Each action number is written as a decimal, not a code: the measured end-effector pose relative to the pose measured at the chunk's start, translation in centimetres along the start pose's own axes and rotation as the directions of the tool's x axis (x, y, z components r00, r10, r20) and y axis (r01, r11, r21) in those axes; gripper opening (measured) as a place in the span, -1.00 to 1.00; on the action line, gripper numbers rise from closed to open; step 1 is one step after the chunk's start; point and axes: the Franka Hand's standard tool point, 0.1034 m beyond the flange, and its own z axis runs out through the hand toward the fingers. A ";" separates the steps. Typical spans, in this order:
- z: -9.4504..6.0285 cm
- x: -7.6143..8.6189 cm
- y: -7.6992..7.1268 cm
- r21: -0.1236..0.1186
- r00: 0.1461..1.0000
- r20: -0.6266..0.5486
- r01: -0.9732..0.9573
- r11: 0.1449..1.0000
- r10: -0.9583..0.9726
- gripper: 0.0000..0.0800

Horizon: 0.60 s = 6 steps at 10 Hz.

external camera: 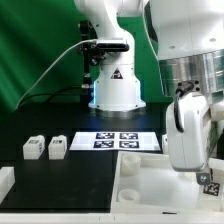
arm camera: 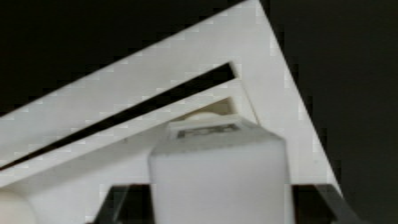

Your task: Assemble one leg

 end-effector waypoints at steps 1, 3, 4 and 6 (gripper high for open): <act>0.1 0.0 0.1 -0.002 1.000 -0.001 0.006 1.000 -0.006 -0.02; 0.0 -0.2 0.2 -0.001 1.000 0.001 0.009 1.000 -0.009 0.56; -0.5 -0.5 0.8 0.001 1.000 0.006 0.016 1.000 -0.016 0.56; -1.7 -0.6 1.9 0.004 1.000 0.021 0.017 1.000 -0.017 0.61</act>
Offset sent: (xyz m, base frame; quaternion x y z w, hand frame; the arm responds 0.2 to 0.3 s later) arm -0.0205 0.0112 0.0161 0.0072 -0.0174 0.0003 0.9998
